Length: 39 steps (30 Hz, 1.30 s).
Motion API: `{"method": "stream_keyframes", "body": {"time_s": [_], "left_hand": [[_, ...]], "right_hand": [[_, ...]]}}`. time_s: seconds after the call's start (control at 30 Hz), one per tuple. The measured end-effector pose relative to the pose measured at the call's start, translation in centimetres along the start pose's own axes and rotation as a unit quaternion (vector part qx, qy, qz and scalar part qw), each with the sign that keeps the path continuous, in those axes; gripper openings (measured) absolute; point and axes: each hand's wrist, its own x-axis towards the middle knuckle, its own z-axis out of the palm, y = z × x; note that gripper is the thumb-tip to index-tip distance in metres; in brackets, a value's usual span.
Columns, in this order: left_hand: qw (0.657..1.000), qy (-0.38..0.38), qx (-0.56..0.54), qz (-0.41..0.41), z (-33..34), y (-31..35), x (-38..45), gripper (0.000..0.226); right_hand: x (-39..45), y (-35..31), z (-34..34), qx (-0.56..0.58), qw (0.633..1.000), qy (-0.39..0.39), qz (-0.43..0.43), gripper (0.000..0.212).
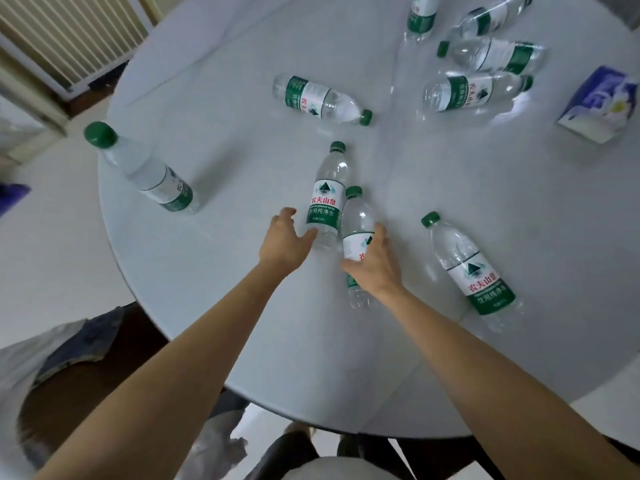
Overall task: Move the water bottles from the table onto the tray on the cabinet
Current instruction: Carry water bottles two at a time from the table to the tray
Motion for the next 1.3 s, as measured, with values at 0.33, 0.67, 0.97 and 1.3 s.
{"method": "stream_keyframes", "body": {"time_s": [0.33,0.67,0.97,1.3], "left_hand": [[0.993,0.059,0.088,-0.047,6.2,5.3,6.2,0.064],[0.968,0.078,0.235,0.039,7.0,0.9,-0.2,0.065],[0.995,0.002,0.091,-0.037,6.8,-2.9,-7.2,0.057],[0.936,-0.172,-0.307,-0.015,3.0,-3.8,-14.7,0.031]], "right_hand": [[-2.3,6.0,-2.2,-0.089,0.994,0.059,-0.010,0.085],[-2.4,6.6,-2.2,-0.110,0.990,0.093,-0.001,0.086],[-3.4,6.6,-3.3,0.023,0.997,0.038,0.064,0.062],[-18.4,5.5,-3.2,0.466,0.873,0.056,0.132,0.032]]}}
